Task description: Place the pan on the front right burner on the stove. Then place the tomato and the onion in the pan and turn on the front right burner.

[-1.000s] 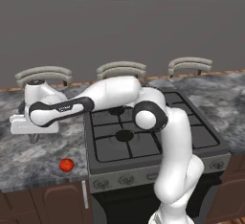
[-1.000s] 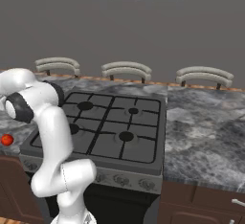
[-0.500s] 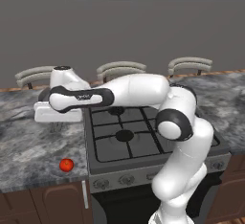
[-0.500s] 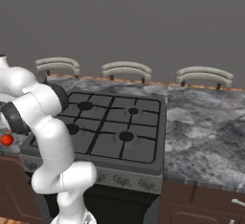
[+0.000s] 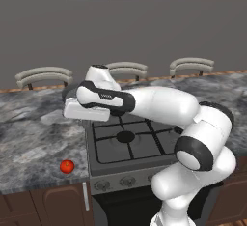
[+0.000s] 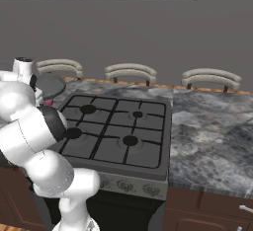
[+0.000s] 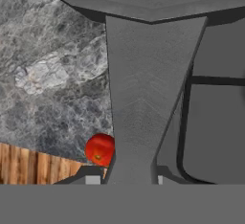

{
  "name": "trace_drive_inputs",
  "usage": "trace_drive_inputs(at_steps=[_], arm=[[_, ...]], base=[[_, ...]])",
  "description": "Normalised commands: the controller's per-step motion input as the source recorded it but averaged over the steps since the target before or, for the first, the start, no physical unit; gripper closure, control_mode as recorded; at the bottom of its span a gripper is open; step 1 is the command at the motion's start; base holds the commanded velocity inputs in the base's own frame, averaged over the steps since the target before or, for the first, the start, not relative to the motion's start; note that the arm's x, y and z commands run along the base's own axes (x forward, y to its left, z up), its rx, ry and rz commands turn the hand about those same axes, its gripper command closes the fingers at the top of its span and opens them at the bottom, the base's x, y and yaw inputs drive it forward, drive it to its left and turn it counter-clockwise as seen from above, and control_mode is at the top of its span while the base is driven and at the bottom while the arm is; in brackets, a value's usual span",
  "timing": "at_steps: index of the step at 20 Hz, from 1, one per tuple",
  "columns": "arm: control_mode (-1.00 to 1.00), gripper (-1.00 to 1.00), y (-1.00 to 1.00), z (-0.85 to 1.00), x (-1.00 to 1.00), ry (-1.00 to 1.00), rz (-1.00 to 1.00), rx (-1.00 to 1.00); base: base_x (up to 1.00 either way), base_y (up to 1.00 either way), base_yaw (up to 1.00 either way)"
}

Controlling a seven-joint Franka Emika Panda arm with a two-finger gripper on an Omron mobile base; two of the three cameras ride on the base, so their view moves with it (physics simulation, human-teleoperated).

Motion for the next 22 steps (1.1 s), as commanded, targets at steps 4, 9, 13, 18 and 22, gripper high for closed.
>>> trace_drive_inputs(at_steps=[4,9,13,18,22], arm=[[-1.00,1.00,-0.68,0.10,-0.09,0.00,0.03,0.01],[-1.00,1.00,-0.62,0.13,-0.11,0.00,0.05,0.00],[-1.00,1.00,-0.67,0.22,-0.11,0.01,0.04,0.00],[-1.00,1.00,-0.77,0.11,-0.02,0.08,0.07,0.00],[-1.00,1.00,-0.77,0.14,-0.11,0.09,0.08,0.00]], base=[[0.00,0.00,0.00],[0.00,0.00,0.00],[0.00,0.00,0.00],[0.00,0.00,0.00],[0.00,0.00,0.00]])
